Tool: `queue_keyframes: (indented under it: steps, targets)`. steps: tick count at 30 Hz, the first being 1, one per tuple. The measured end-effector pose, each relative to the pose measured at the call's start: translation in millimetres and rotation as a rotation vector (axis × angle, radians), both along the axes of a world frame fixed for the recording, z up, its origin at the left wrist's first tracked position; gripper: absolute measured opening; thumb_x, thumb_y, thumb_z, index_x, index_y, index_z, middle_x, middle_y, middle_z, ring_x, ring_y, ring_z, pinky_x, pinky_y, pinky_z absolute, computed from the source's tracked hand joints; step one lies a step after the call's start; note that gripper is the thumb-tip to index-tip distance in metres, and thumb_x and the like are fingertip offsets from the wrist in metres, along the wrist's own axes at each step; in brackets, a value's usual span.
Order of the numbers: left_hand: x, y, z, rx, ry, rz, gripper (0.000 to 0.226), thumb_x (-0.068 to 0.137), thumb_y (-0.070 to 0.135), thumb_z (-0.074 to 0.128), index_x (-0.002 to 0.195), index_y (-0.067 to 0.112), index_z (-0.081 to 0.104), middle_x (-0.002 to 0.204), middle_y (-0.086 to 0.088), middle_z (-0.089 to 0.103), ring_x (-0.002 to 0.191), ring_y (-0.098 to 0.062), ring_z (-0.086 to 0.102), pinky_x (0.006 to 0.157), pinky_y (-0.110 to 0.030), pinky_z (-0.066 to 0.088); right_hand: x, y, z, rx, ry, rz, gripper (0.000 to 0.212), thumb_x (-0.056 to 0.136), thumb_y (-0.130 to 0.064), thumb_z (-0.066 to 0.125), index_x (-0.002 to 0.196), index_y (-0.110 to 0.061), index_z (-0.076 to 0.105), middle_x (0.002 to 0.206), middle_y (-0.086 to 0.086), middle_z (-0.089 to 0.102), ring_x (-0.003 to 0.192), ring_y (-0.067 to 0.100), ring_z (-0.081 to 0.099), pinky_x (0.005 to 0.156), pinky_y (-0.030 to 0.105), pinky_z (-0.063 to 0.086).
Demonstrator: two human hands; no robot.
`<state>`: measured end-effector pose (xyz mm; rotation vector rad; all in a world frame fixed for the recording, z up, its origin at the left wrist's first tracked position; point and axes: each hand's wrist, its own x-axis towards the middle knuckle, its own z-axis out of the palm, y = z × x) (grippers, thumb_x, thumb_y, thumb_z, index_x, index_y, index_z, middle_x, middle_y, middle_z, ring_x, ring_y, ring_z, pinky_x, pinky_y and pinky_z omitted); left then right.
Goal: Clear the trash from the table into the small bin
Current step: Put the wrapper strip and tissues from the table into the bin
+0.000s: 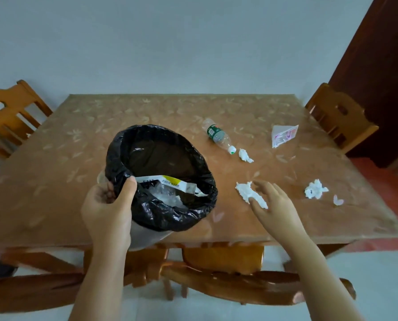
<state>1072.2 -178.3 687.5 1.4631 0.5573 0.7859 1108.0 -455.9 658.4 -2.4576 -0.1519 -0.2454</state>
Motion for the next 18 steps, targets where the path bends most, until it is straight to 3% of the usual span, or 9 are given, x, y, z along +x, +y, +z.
queue_keyframes:
  steps: [2,5,10,15,18]
  targets:
    - [0,-29,4,0.04,0.015,0.027,0.026,0.059,0.047,0.069,0.052,0.029,0.051,0.054,0.013,0.05,0.053,-0.005,0.049,0.055,-0.027,0.043,8,-38,0,0.0,0.0,0.003,0.034,0.083,-0.021,0.058,0.116,-0.018,0.052,0.112,0.003,0.058,0.102,0.02,0.053,0.081,0.028,0.04]
    - [1,-65,7,0.074,0.029,0.049,0.021,0.058,0.051,0.068,0.052,0.036,0.055,0.052,0.017,0.055,0.052,0.002,0.052,0.056,-0.026,0.043,21,-80,-6,0.009,0.033,-0.001,0.033,0.082,-0.02,0.058,0.114,-0.015,0.055,0.109,0.004,0.059,0.093,0.016,0.053,0.078,0.027,0.039]
    - [7,-92,6,0.115,0.087,0.115,0.015,0.063,0.048,0.069,0.056,0.041,0.058,0.064,0.011,0.059,0.056,0.001,0.057,0.056,-0.024,0.043,48,-103,-28,0.057,0.131,0.032,0.029,0.082,-0.017,0.058,0.11,-0.012,0.057,0.107,0.006,0.059,0.098,0.021,0.055,0.079,0.028,0.04]
    - [39,-101,-10,0.132,0.107,0.116,0.023,0.073,0.034,0.072,0.063,0.025,0.053,0.067,0.006,0.056,0.061,-0.007,0.055,0.058,-0.026,0.043,82,-109,-62,0.043,0.226,0.035,0.029,0.081,-0.017,0.058,0.11,-0.012,0.058,0.106,0.007,0.059,0.09,0.02,0.055,0.076,0.029,0.041]
    - [61,-106,-20,0.114,0.105,0.092,0.016,0.076,0.028,0.072,0.071,0.025,0.057,0.071,0.01,0.06,0.063,0.0,0.06,0.056,-0.015,0.044,102,-109,-83,0.042,0.297,0.018,0.028,0.081,-0.016,0.057,0.108,-0.011,0.058,0.106,0.008,0.058,0.085,0.018,0.052,0.074,0.028,0.038]
